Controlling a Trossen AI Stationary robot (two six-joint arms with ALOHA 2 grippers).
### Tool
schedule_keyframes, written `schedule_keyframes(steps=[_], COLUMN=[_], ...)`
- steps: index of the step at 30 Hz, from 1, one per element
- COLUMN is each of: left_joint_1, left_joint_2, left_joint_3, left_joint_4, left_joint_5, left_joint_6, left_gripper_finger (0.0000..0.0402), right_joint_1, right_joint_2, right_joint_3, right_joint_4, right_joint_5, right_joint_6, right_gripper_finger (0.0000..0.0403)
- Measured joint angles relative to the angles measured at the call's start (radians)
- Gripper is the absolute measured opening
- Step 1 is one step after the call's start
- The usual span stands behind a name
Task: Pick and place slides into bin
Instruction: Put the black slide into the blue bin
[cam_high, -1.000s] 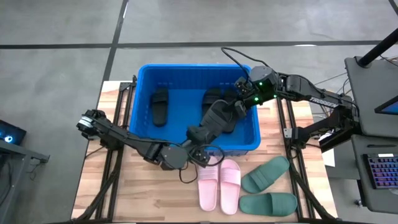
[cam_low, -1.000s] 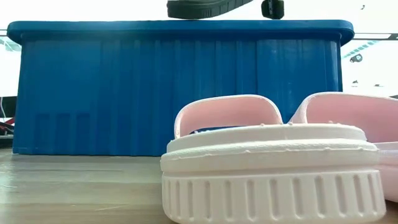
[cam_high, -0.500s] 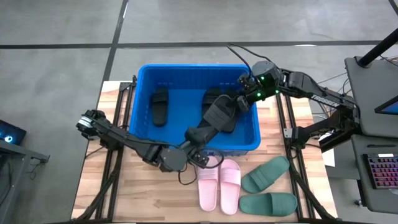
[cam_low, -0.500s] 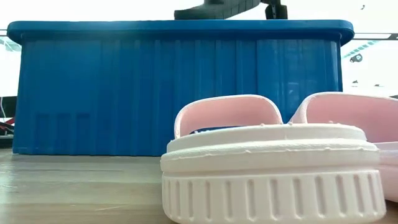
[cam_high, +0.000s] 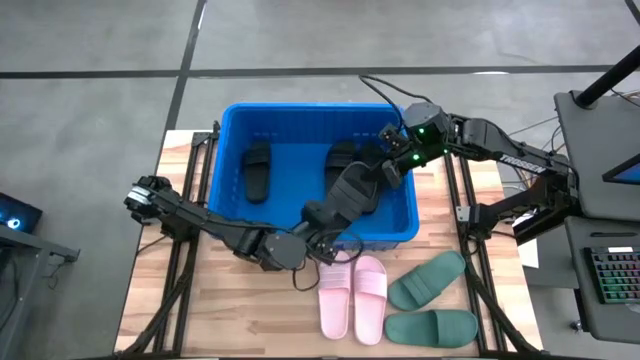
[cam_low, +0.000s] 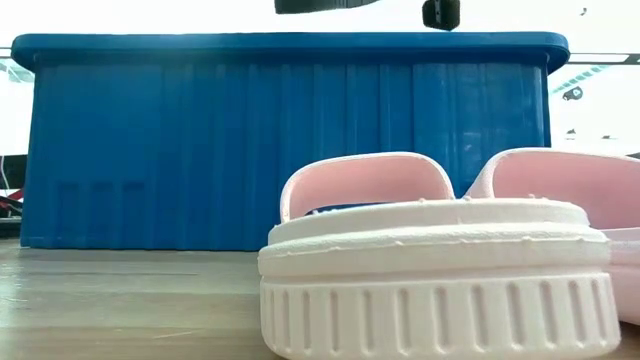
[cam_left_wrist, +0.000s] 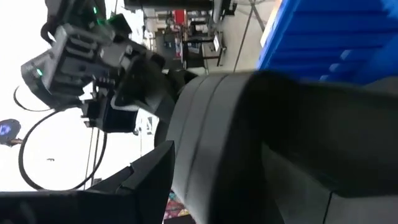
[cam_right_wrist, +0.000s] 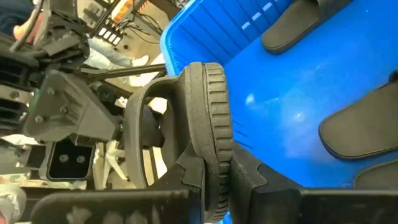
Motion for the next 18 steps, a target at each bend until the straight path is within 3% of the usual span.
schedule_keyframes(steps=[11, 18], left_joint_1=[0.039, 0.047], left_joint_2=[0.000, 0.000], left_joint_3=[0.010, 0.006], left_joint_4=[0.035, 0.035], left_joint_5=[0.068, 0.071], left_joint_6=[0.038, 0.044], left_gripper_finger=[0.0223, 0.0156], right_joint_1=[-0.001, -0.001], right_joint_2=[0.031, 0.044], right_joint_3=[-0.005, -0.005], right_joint_4=[0.012, 0.022], right_joint_5=[-0.002, -0.009], right_joint_6=[0.004, 0.003], right_gripper_finger=[0.0024, 0.0024])
